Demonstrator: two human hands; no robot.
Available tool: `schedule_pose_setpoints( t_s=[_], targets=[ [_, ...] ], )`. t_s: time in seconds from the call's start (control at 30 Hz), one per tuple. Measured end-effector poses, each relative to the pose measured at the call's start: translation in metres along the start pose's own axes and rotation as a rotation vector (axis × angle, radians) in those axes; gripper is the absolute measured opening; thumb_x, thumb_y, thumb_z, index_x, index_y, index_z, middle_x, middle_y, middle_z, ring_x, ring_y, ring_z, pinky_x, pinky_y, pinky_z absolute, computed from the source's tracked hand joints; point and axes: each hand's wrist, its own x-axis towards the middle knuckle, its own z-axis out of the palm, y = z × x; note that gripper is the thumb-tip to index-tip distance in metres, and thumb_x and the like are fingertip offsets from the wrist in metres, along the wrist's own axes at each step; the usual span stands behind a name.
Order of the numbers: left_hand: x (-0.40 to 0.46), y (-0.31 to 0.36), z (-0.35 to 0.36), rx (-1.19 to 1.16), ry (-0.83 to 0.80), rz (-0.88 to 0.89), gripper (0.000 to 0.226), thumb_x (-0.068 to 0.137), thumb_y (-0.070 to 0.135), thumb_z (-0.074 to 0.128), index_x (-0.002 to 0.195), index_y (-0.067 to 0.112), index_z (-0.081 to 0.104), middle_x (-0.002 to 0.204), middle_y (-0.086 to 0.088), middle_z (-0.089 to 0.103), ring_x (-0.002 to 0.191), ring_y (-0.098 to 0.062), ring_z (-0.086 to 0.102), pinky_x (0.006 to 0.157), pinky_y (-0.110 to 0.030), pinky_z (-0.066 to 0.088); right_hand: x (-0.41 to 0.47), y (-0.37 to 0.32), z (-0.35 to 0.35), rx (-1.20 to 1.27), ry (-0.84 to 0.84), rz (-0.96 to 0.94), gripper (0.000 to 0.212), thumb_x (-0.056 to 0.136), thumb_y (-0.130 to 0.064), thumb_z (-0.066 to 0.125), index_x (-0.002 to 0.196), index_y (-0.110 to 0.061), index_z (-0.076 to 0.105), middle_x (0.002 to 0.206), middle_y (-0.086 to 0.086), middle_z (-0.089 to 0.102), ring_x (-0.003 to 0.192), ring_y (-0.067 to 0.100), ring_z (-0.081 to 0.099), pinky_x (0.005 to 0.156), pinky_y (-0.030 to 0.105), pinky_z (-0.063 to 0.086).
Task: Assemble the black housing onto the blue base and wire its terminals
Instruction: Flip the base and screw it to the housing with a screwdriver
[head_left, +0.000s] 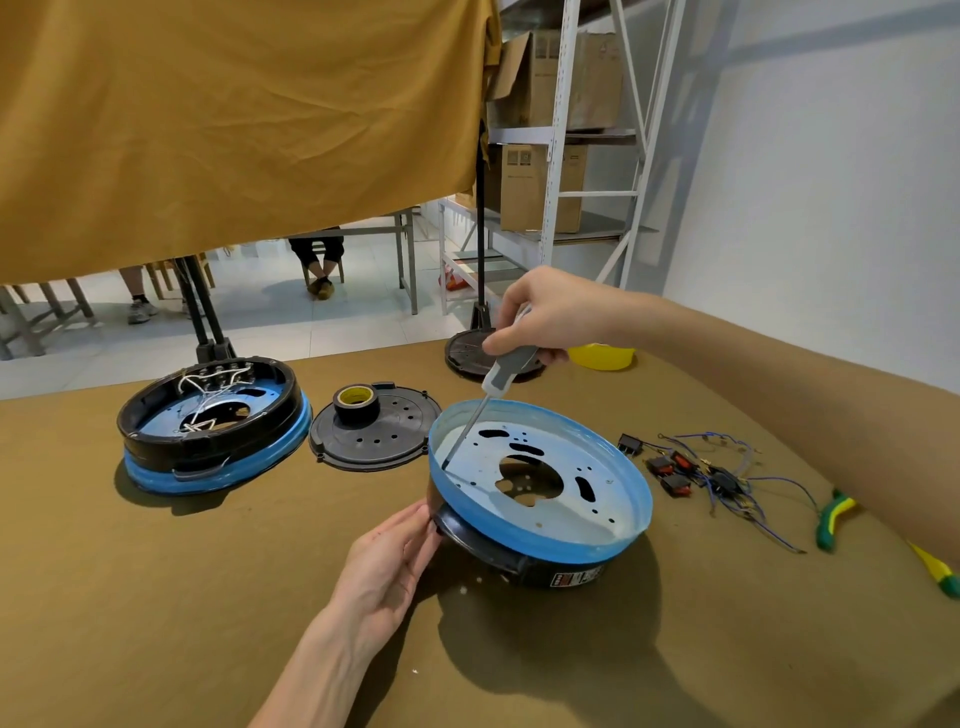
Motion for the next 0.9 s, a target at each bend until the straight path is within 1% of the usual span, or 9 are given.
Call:
schedule_pose_setpoints(
  t_s=[0.17, 0.27, 0.33, 0.4, 0.47, 0.53, 0.67, 0.8, 0.9],
  targets=[
    [0.000, 0.000, 0.000, -0.026, -0.020, 0.010, 0.038, 0.078, 0.005, 0.073, 0.116, 0.003, 0.073, 0.108, -0.023, 0.076, 0.094, -0.028, 0.078, 0.059, -0.030, 0.064, 0.001, 0.004, 0.001, 0.073, 0.024, 0.039, 0.027, 0.088, -0.034, 0.080, 0.098, -0.012, 0.069, 0.075, 0.006, 0.075, 0.051, 0.011, 0.065, 0.047, 0.021, 0.053],
    [0.000, -0.001, 0.000, -0.042, -0.020, 0.012, 0.038, 0.080, 0.006, 0.073, 0.117, 0.003, 0.072, 0.109, -0.022, 0.076, 0.096, -0.028, 0.077, 0.060, -0.031, 0.064, -0.001, 0.004, -0.005, 0.223, -0.033, 0.061, 0.023, 0.087, -0.022, 0.083, 0.102, -0.013, 0.068, 0.078, 0.005, 0.077, 0.065, 0.018, 0.075, 0.054, 0.022, 0.058],
    [0.000, -0.002, 0.001, -0.042, -0.018, 0.020, 0.036, 0.083, 0.007, 0.072, 0.118, 0.003, 0.072, 0.109, -0.022, 0.076, 0.096, -0.028, 0.077, 0.059, -0.030, 0.063, -0.002, 0.003, -0.008, 0.204, -0.056, 0.051, 0.021, 0.088, -0.018, 0.081, 0.102, -0.012, 0.068, 0.075, 0.004, 0.078, 0.068, 0.020, 0.077, 0.054, 0.023, 0.058],
    [-0.001, -0.003, 0.002, -0.052, -0.017, 0.025, 0.036, 0.082, 0.009, 0.073, 0.118, 0.003, 0.072, 0.109, -0.021, 0.076, 0.094, -0.026, 0.078, 0.060, -0.030, 0.063, -0.004, 0.001, -0.008, 0.111, -0.039, 0.055, 0.022, 0.091, -0.028, 0.078, 0.102, -0.013, 0.065, 0.069, 0.005, 0.077, 0.061, 0.021, 0.075, 0.051, 0.025, 0.058],
    [-0.003, -0.004, 0.005, -0.067, -0.013, 0.032, 0.034, 0.084, 0.009, 0.072, 0.117, 0.003, 0.072, 0.108, -0.021, 0.077, 0.093, -0.026, 0.078, 0.062, -0.031, 0.064, -0.008, 0.001, -0.005, 0.021, -0.016, 0.060, 0.027, 0.093, -0.043, 0.074, 0.095, -0.020, 0.060, 0.064, 0.006, 0.075, 0.054, 0.020, 0.073, 0.048, 0.026, 0.057],
    [-0.004, -0.005, 0.006, -0.081, -0.003, 0.042, 0.027, 0.089, 0.006, 0.069, 0.116, 0.005, 0.072, 0.107, -0.020, 0.077, 0.091, -0.025, 0.078, 0.063, -0.032, 0.065, -0.014, 0.003, -0.002, -0.036, 0.012, 0.056, 0.031, 0.094, -0.051, 0.069, 0.088, -0.024, 0.055, 0.061, 0.004, 0.073, 0.051, 0.019, 0.072, 0.046, 0.025, 0.055],
    [-0.007, -0.008, 0.008, -0.125, -0.006, 0.074, 0.024, 0.094, 0.001, 0.064, 0.115, 0.010, 0.071, 0.110, -0.019, 0.077, 0.095, -0.027, 0.078, 0.069, -0.034, 0.065, -0.020, 0.000, -0.003, -0.052, 0.020, 0.069, 0.038, 0.095, -0.052, 0.067, 0.096, -0.014, 0.063, 0.060, 0.003, 0.073, 0.051, 0.018, 0.072, 0.045, 0.023, 0.054],
    [-0.010, -0.009, 0.012, -0.158, -0.014, 0.080, 0.024, 0.093, 0.003, 0.064, 0.115, 0.007, 0.072, 0.108, -0.020, 0.077, 0.093, -0.025, 0.078, 0.068, -0.033, 0.065, -0.026, -0.006, -0.019, 0.069, -0.104, 0.112, 0.032, 0.091, -0.035, 0.077, 0.106, -0.009, 0.063, 0.064, 0.005, 0.074, 0.054, 0.019, 0.071, 0.050, 0.026, 0.057],
    [-0.009, -0.014, 0.012, -0.123, -0.010, 0.119, 0.021, 0.096, 0.005, 0.062, 0.115, 0.006, 0.072, 0.108, -0.018, 0.077, 0.095, -0.023, 0.077, 0.069, -0.031, 0.065, -0.030, -0.008, -0.021, 0.023, -0.125, 0.139, 0.037, 0.095, -0.038, 0.071, 0.099, -0.002, 0.066, 0.060, 0.006, 0.069, 0.047, 0.020, 0.065, 0.045, 0.024, 0.053]
  ],
)
